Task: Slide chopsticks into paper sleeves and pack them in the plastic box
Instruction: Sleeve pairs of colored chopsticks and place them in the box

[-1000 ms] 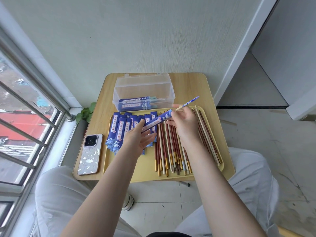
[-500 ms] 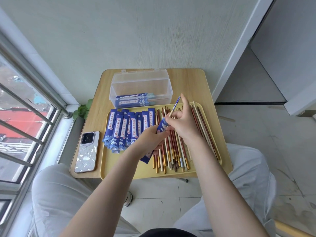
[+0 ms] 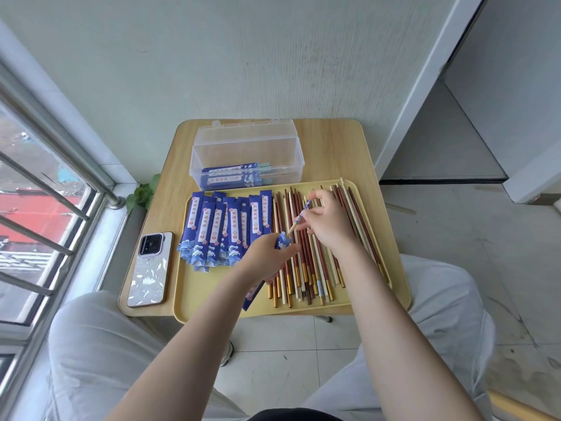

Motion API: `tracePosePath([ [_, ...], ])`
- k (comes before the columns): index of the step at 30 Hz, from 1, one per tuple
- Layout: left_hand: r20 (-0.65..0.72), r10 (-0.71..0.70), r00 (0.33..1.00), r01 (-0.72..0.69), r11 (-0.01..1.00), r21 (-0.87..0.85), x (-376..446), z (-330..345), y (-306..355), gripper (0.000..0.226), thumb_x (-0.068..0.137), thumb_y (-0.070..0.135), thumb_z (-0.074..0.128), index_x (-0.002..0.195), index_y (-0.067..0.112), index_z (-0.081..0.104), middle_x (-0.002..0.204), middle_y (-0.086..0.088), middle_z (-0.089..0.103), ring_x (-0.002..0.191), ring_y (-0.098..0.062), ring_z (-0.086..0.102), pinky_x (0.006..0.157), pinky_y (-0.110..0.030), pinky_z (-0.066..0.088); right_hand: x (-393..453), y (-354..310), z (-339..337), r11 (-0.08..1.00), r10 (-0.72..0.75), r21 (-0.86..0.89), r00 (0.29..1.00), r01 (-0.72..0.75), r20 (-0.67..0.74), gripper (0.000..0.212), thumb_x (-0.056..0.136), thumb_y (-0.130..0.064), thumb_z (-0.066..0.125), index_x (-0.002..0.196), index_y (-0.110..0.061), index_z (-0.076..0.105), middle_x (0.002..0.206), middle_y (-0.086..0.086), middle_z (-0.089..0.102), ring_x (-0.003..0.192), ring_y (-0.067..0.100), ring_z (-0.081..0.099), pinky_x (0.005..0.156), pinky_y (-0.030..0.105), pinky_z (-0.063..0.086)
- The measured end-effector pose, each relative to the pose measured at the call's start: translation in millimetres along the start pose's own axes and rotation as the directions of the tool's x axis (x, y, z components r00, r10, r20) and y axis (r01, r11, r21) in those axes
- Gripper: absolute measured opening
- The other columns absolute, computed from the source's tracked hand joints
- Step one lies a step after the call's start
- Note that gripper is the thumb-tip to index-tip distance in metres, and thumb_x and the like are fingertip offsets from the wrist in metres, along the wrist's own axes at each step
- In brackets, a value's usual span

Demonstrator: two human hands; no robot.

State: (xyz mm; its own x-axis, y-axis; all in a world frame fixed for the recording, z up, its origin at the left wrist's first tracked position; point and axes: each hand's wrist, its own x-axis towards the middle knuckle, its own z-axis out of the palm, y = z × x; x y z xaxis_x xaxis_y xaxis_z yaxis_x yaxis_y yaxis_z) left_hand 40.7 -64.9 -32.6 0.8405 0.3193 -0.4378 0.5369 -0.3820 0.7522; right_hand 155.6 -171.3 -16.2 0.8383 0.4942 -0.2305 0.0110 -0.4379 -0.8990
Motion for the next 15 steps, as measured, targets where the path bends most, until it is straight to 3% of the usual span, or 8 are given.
tracePosePath([
  [3,-0.085,0.001,0.996,-0.001,1.0,-0.001,4,1,-3,0.023,0.1,0.035,0.058,0.087,0.016,0.056,0.064,-0.003,0.055,0.043,-0.011,0.049,0.043,-0.019,0.045,0,6,-12,0.985,0.018,-0.166,0.993,-0.038,-0.118,0.036,0.1,-0.021,0.054,0.136,-0.024,0.048,0.108,-0.002,0.067,0.078,0.009,0.067,0.063,0.026,0.051],
  [5,-0.153,-0.011,0.988,0.008,1.0,-0.02,9,1,-6,0.019,0.099,0.032,0.059,0.092,0.015,0.057,0.067,-0.004,0.056,0.045,-0.012,0.05,0.042,-0.021,0.046,3,18,-27,0.911,0.082,-0.36,0.943,-0.202,-0.323,0.047,0.1,-0.025,0.052,0.145,-0.017,0.041,0.13,0.008,0.058,0.106,0.023,0.062,0.087,0.041,0.055],
  [7,-0.195,-0.032,0.98,0.029,0.999,-0.019,13,1,-9,0.015,0.099,0.029,0.059,0.098,0.014,0.058,0.073,-0.005,0.059,0.052,-0.014,0.053,0.048,-0.025,0.049,5,32,-41,0.757,0.232,-0.482,0.871,-0.441,-0.432,0.053,0.098,-0.026,0.052,0.145,-0.007,0.038,0.146,0.017,0.043,0.131,0.034,0.043,0.107,0.051,0.042],
  [10,-0.217,-0.046,0.975,0.042,0.999,-0.023,17,3,-14,0.008,0.098,0.024,0.059,0.1,0.016,0.057,0.079,-0.005,0.061,0.061,-0.016,0.056,0.056,-0.029,0.052,3,44,-45,0.674,0.382,-0.496,0.833,-0.548,-0.401,0.052,0.099,-0.027,0.049,0.144,-0.002,0.04,0.149,0.018,0.036,0.136,0.035,0.034,0.109,0.05,0.039],
  [15,-0.263,-0.093,0.96,0.076,0.994,-0.076,19,5,-26,0.006,0.098,0.022,0.059,0.102,0.019,0.057,0.08,-0.005,0.061,0.061,-0.017,0.057,0.052,-0.029,0.053,5,50,-40,0.702,0.343,-0.495,0.852,-0.513,-0.396,0.048,0.101,-0.025,0.046,0.14,0.001,0.045,0.151,0.017,0.033,0.139,0.034,0.031,0.108,0.049,0.042],
])
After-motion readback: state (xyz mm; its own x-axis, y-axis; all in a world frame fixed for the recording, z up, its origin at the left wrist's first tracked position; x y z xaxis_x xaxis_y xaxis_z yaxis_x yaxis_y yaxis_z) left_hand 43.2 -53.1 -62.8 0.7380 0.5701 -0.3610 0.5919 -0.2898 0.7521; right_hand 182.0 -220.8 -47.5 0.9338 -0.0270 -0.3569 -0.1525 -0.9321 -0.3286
